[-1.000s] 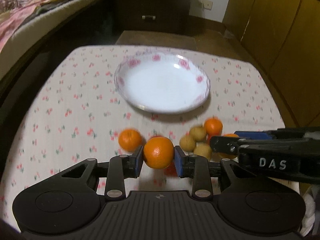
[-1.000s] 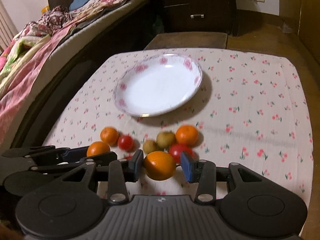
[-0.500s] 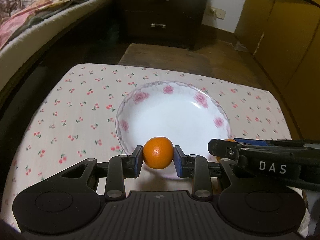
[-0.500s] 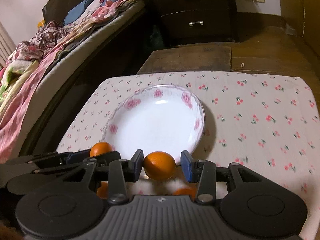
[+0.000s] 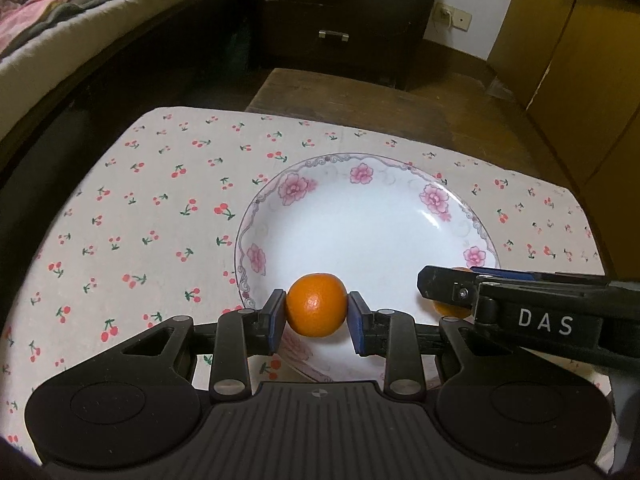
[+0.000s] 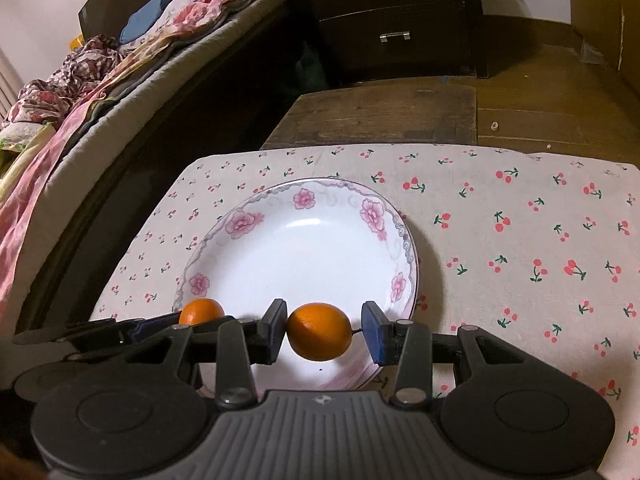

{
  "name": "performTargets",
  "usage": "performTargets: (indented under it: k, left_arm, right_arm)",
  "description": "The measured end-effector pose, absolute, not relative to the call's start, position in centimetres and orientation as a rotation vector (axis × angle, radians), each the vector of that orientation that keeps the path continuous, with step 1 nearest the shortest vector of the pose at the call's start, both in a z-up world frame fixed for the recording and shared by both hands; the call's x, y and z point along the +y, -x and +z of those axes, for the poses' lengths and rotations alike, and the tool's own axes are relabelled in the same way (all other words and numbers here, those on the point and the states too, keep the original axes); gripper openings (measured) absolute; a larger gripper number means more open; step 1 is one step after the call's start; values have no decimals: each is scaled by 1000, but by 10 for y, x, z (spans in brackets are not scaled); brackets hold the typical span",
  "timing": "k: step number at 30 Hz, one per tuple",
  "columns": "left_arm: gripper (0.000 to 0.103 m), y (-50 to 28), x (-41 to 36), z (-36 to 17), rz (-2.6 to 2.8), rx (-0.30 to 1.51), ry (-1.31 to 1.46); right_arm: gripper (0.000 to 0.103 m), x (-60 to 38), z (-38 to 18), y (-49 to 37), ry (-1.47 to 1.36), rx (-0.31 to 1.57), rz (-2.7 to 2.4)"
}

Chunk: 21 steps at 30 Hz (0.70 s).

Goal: Organize fruits
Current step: 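Carry both oranges over the white bowl and open both grippers to drop them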

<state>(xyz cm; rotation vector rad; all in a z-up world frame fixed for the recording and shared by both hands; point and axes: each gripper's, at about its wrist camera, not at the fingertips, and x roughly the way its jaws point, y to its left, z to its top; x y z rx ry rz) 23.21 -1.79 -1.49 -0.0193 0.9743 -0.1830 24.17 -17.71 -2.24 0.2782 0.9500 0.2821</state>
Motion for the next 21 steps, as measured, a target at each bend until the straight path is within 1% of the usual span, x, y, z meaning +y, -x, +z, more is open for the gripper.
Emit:
performTargets:
  k: [13, 21]
  left_arm:
    - [43, -231, -19, -14, -168, 958, 2]
    - [53, -226, -17, -4, -163, 933, 12]
  right_arm:
    - [42, -176, -24, -243, -265, 942, 266]
    - [42, -179, -13, -236, -261, 915, 258]
